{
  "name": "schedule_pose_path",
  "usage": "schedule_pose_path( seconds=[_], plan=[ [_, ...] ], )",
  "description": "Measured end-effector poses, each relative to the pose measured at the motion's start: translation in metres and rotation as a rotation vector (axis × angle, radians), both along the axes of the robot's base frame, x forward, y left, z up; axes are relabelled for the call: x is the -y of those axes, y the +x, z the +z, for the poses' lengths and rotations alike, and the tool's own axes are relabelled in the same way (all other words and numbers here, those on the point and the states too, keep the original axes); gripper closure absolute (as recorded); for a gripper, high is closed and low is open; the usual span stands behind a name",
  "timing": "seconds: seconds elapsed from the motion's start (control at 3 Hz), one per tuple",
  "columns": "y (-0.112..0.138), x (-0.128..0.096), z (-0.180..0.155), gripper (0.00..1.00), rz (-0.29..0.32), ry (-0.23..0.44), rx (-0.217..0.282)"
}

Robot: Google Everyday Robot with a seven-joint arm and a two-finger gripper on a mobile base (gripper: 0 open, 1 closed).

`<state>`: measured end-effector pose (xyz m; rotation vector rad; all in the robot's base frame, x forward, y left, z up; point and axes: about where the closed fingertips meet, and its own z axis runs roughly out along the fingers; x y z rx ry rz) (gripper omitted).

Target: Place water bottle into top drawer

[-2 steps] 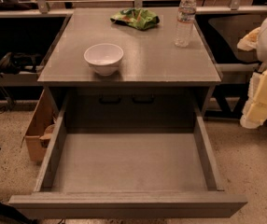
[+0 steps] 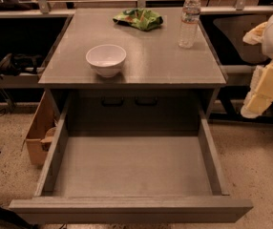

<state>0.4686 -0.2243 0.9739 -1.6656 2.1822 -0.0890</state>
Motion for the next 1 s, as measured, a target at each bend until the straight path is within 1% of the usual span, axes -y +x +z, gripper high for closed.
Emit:
schedule_pose_path(
  seconds=[0.33, 0.67, 1.0],
  plan=[
    [0.057, 0.013, 0.002, 0.00, -0.020, 0.094, 0.101],
    [0.128, 0.024, 0.003, 0.00, -0.003, 0.295, 0.289],
    [0.178, 0.027, 0.010, 0.00, 0.002, 0.446, 0.411]
  ],
)
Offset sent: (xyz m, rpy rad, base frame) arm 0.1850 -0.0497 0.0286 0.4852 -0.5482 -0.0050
